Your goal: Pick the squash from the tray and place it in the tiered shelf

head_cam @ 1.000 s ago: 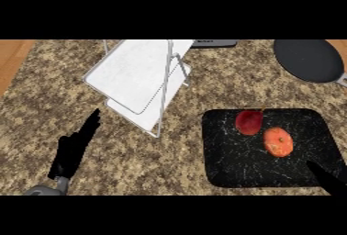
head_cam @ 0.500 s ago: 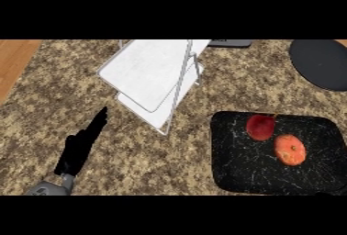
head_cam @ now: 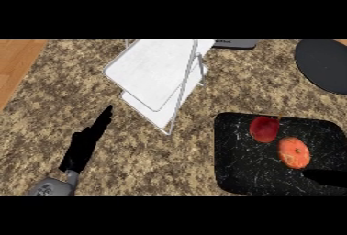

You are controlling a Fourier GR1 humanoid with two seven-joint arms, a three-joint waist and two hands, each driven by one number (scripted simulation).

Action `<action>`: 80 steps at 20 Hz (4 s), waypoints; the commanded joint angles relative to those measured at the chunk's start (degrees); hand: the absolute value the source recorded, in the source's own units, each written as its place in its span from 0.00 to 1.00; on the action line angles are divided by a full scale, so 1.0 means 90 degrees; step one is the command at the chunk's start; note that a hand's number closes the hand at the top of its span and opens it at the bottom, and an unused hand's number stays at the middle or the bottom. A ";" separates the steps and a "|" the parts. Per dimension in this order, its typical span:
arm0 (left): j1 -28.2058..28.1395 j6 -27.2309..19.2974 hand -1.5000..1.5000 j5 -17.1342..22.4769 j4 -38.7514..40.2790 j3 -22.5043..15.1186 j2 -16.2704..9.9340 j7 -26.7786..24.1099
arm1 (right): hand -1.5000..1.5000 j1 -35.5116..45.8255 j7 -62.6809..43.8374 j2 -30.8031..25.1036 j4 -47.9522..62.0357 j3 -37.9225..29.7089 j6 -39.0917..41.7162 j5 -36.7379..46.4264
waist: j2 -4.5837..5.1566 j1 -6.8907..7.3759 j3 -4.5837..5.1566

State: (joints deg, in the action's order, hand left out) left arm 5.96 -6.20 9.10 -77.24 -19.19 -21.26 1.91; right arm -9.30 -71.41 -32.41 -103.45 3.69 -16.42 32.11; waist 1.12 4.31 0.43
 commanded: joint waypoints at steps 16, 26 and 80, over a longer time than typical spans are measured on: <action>0.0155 0.0135 0.50 0.0117 0.0239 0.0383 -0.0087 -0.0020 | 0.00 0.2307 -0.1537 0.1821 0.2455 -0.0521 0.1729 0.1539 | -0.0095 -0.0318 -0.0005; -0.0191 -0.0058 0.50 -0.0048 0.0092 0.0300 0.0027 -0.0021 | 0.00 0.2477 -0.1536 0.2746 0.2579 -0.1123 0.2515 0.2593 | -0.0142 -0.0417 -0.0024; -0.0549 0.0376 0.50 -0.0255 0.0023 0.0613 0.0133 -0.0282 | 1.00 0.5713 0.8846 0.1620 0.2177 -0.1292 0.5208 0.0564 | -0.0139 -0.0406 -0.0051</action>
State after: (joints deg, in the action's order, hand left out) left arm 2.64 -3.72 6.61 -75.83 -14.06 -19.17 0.06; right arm 37.63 4.66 -16.92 -83.78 -0.96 27.54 45.21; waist -0.11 1.17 -0.07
